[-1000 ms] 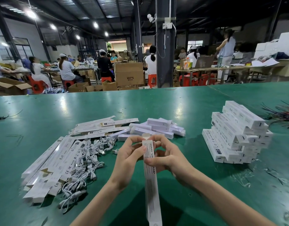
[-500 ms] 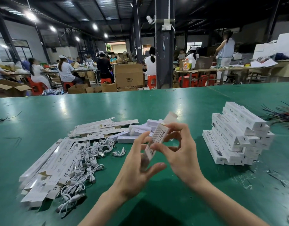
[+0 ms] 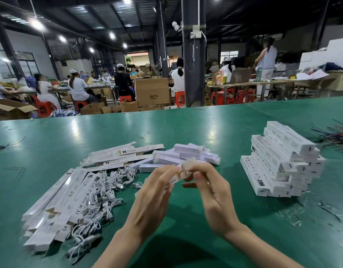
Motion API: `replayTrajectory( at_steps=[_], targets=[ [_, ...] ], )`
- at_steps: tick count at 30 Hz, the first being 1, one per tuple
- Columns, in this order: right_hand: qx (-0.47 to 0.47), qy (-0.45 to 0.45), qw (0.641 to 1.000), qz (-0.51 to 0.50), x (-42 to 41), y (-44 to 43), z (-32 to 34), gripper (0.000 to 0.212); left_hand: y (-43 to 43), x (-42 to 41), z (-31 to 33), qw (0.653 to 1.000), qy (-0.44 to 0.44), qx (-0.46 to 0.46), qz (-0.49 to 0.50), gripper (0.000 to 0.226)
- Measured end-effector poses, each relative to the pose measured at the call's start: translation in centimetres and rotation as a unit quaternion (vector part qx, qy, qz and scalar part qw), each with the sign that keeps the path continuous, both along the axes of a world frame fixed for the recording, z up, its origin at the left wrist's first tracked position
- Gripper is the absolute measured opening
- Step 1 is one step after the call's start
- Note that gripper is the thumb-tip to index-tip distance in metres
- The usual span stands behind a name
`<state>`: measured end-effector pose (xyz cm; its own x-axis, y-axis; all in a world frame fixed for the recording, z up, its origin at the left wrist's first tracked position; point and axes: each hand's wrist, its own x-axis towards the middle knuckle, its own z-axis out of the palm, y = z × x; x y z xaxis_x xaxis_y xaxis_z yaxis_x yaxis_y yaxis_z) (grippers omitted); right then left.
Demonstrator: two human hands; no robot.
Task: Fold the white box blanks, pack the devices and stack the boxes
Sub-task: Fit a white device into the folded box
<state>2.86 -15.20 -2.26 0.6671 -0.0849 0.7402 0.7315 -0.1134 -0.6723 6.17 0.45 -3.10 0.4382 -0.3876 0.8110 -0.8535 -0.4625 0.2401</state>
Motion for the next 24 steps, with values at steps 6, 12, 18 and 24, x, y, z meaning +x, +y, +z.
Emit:
replayTrajectory(
  at_steps=[6,12,18,24],
  targets=[
    [0.146,0.135,0.976,0.087,-0.1,-1.4,0.6,0.009,-0.1,0.1,-0.4,0.999,-0.003,0.033,-0.015,0.059],
    [0.137,0.193,0.963,0.13,0.2,-1.4,0.1,0.015,0.0,0.2,-0.5,0.999,-0.01,0.046,-0.007,0.048],
    [0.104,0.176,0.974,0.101,-0.1,-1.0,0.0,0.013,-0.1,0.0,-0.6,0.998,-0.016,0.058,0.005,0.052],
    [0.077,0.149,0.986,0.021,-0.5,-0.7,-0.3,0.006,-0.3,-0.6,-0.6,0.999,0.025,0.018,0.02,0.044]
  ],
)
